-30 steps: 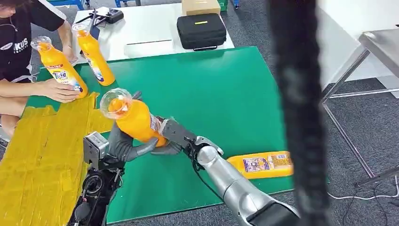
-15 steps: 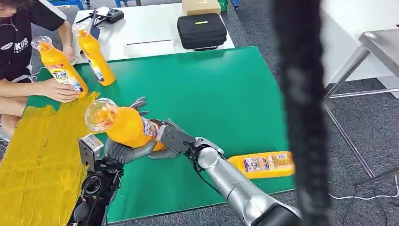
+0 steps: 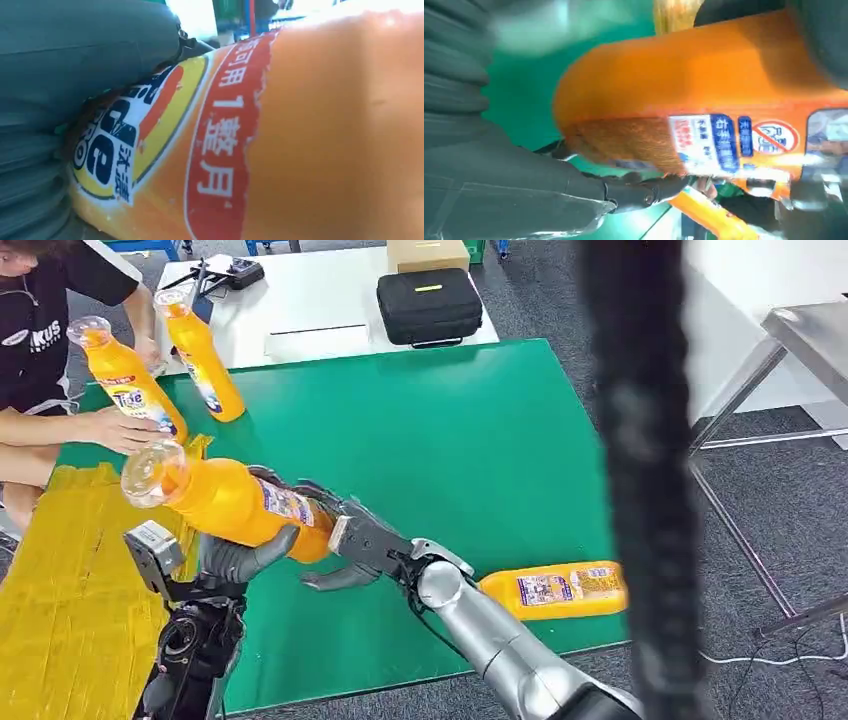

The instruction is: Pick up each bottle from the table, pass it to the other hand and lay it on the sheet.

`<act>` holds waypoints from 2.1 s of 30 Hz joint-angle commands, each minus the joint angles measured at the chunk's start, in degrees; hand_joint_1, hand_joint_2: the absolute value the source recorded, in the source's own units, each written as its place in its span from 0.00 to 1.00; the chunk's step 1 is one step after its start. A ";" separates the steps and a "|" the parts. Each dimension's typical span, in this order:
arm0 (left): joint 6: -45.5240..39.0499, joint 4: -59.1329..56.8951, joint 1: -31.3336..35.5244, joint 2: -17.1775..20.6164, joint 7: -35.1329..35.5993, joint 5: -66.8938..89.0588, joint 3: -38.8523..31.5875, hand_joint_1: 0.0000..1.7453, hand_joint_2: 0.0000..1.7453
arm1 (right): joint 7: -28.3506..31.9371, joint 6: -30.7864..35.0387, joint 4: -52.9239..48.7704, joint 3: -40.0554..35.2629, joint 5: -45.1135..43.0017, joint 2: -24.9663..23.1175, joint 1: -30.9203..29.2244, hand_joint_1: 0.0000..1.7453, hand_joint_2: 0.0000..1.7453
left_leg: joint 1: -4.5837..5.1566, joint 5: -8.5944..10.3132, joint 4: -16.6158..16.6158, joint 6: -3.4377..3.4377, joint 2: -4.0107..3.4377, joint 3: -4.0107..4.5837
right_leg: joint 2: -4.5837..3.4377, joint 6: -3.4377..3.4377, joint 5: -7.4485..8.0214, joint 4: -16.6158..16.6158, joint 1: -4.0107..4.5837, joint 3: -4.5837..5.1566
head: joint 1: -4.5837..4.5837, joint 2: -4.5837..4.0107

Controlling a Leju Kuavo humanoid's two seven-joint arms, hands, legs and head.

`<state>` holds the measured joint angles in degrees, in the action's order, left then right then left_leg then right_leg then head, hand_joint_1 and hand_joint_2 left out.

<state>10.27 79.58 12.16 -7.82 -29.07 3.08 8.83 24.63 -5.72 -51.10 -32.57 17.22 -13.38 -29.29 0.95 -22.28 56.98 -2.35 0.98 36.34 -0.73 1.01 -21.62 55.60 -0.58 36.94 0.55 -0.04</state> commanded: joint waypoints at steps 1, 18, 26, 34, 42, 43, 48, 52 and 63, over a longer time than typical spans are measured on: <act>-15.60 -1.37 0.34 0.94 0.85 12.37 -3.43 1.00 1.00 | -0.84 6.57 -15.38 0.36 4.29 5.39 3.99 0.00 1.00 | -0.05 -0.11 0.01 0.12 0.03 -0.20 | 0.11 -0.01 -0.11 -0.03 0.05 -0.24 | -0.04 0.00; -45.25 -15.02 6.93 6.35 32.73 82.75 -12.68 1.00 1.00 | -7.11 16.75 -37.08 4.63 24.46 12.54 11.73 0.00 1.00 | -0.07 -0.17 0.04 0.19 -0.03 -0.28 | 0.13 -0.03 -0.17 -0.02 0.09 -0.29 | 0.00 0.00; -37.72 -40.17 14.73 15.69 47.00 86.92 -6.64 1.00 1.00 | -10.42 18.13 -45.02 12.06 31.68 16.79 20.47 0.00 1.00 | -0.07 -0.12 -0.04 0.21 0.15 -0.36 | 0.30 -0.05 -0.19 -0.07 0.10 -0.39 | -0.02 0.00; -37.69 -52.07 18.29 14.18 40.87 85.89 -11.86 0.00 0.00 | -18.06 13.68 -47.20 15.35 42.14 18.45 25.68 0.00 1.00 | -0.06 -0.20 0.02 0.17 0.09 -0.34 | 0.20 -0.02 -0.22 -0.04 0.09 -0.36 | -0.02 0.00; -40.09 -50.72 16.75 10.72 29.38 76.12 -19.94 0.00 0.00 | -21.31 6.68 -44.50 17.68 45.31 24.13 26.90 0.00 1.00 | 0.06 -0.11 -0.07 0.13 0.20 -0.27 | 0.13 0.02 -0.11 -0.09 -0.01 -0.28 | 0.00 0.00; -40.22 -50.24 16.49 10.30 27.78 74.73 -20.66 0.00 0.00 | -21.71 5.62 -44.48 17.88 45.59 25.38 27.65 0.00 1.00 | -0.02 -0.20 -0.02 0.20 0.19 -0.41 | 0.18 0.01 -0.18 -0.11 0.08 -0.47 | 0.00 0.00; -40.67 -48.03 16.03 8.88 21.97 69.41 -22.32 0.00 1.00 | -21.44 -0.50 -43.32 18.63 45.06 32.10 29.52 0.00 1.00 | 0.07 -0.07 -0.05 0.03 0.34 -0.38 | 0.33 0.05 -0.18 -0.10 -0.01 -0.46 | 0.00 0.00; -39.99 -45.81 15.06 7.99 19.00 65.42 -22.57 0.00 1.00 | -20.12 -3.86 -43.59 20.82 43.38 35.82 31.76 0.00 1.00 | -0.01 -0.29 0.08 0.16 0.36 -0.63 | 0.46 0.04 -0.35 -0.09 0.09 -0.82 | 0.00 0.00; -35.92 -39.65 11.58 5.54 13.18 54.45 -21.99 0.00 1.00 | -20.29 -6.21 -42.97 25.82 49.56 37.61 37.40 0.00 1.00 | 0.10 -0.15 -0.05 0.01 0.39 -0.58 | 0.44 0.11 -0.24 -0.13 0.00 -0.73 | 0.00 0.00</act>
<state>-29.70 36.92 26.70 1.57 -12.72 64.28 -12.22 3.98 -10.32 -97.07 -10.60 63.72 22.67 5.32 1.09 -22.31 56.97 -2.48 1.35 36.03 -0.40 1.13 -21.72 55.55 -0.64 36.51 0.55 -0.04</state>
